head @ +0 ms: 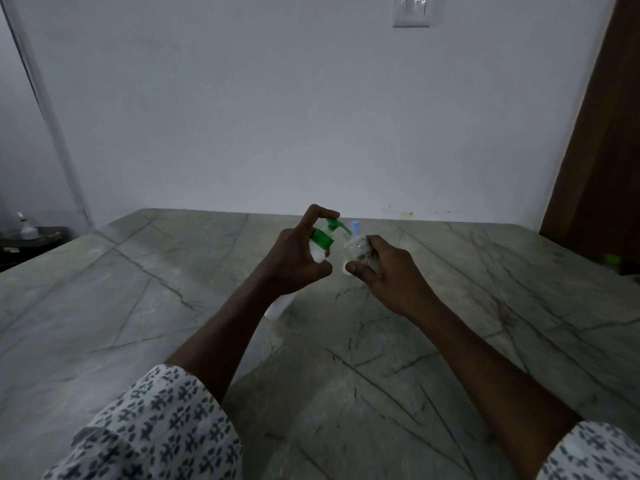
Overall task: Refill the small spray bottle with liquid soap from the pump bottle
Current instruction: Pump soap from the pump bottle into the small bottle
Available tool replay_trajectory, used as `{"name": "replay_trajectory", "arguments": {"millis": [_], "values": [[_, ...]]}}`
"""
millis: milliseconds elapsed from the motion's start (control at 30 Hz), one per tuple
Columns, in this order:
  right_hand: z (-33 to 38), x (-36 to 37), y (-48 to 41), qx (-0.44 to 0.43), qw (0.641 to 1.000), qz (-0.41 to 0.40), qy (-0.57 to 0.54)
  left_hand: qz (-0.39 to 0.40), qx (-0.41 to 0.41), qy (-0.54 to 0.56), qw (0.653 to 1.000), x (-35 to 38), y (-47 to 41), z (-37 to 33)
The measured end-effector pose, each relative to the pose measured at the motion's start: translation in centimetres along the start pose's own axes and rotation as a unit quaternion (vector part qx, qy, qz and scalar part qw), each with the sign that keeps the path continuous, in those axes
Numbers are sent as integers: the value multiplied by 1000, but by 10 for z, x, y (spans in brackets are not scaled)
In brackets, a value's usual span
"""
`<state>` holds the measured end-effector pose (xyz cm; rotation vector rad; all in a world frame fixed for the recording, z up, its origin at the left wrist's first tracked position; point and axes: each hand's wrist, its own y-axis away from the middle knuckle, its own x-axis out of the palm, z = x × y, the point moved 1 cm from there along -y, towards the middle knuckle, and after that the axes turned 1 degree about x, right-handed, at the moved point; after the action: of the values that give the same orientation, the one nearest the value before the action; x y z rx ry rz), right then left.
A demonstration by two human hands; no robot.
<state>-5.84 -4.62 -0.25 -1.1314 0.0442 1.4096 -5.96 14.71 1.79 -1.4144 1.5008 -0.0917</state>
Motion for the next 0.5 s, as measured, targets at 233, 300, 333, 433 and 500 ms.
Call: {"name": "replay_trajectory", "arguments": {"millis": [233,300,333,433,500], "values": [[-1,0,-1,3,1000,-19,8,0,7,0,1000,0,0,1],[-2,-2,-1,4,1000,-25,4,-2,10,-3,1000,1,-1,1],[-3,-3,-1,9,1000,-27,0,-3,9,-4,1000,1,-1,0],[-5,-4,-1,39,999,-29,-22,-7,0,-3,1000,-1,-1,0],[-5,-5,-2,51,998,-29,-29,-13,-4,0,1000,-1,-1,0]]}}
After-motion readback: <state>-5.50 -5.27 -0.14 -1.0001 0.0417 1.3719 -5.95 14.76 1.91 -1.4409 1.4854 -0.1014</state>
